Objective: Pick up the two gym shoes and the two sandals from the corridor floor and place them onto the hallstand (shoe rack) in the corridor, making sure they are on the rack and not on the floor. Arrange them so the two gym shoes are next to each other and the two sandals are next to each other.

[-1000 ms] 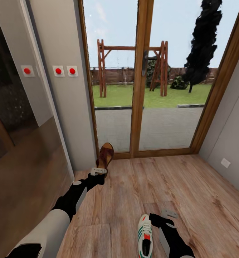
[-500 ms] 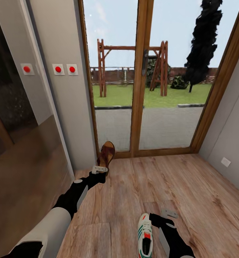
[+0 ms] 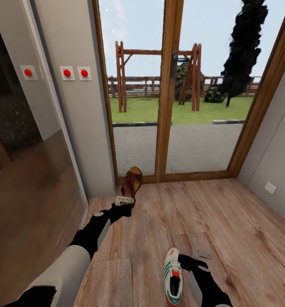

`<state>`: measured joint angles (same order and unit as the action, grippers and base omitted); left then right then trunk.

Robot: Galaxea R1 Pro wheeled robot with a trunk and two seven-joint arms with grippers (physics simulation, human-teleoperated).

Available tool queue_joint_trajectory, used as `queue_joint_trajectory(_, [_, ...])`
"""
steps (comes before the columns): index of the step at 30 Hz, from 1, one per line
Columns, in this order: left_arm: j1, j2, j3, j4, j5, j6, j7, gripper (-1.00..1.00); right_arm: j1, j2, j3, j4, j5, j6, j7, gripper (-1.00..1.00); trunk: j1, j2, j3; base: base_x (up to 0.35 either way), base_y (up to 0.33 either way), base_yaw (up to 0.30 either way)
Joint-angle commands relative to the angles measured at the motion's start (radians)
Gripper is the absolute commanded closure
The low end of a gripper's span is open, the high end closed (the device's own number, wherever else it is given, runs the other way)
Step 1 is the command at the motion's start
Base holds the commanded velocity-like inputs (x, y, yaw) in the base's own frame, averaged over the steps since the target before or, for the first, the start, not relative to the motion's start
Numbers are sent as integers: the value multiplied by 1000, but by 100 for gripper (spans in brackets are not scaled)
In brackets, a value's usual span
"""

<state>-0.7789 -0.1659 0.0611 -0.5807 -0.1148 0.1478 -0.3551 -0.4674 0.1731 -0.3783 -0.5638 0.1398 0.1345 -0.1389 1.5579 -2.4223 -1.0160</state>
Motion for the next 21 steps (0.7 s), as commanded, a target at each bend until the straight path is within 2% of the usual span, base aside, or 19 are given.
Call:
queue_joint_trajectory(1, [-3,-4,5,-2,-14,5,-8,100,-1,1,-5,-2,11,7,1,-100,4,-8,-6,0,0,0])
queue_joint_trajectory(7, [-23,-9,-36,-17,-13,12,-17,100,-1,1,-5,-2,11,7,1,-100,27,-50,-34,0,0,0])
queue_joint_trajectory(11, [-29,-9,-63,-41,-12,47,-27,100,-1,1,-5,-2,11,7,1,-100,42,-78,-52,0,0,0])
queue_joint_trajectory(16, [-32,-9,-75,-82,-9,86,-44,100,-1,1,-5,-2,11,7,1,-100,44,-79,-79,0,0,0])
queue_joint_trajectory(21, [-29,-9,-83,-124,27,103,-69,100,-1,1,-5,-2,11,7,1,-100,47,-80,-106,0,0,0])
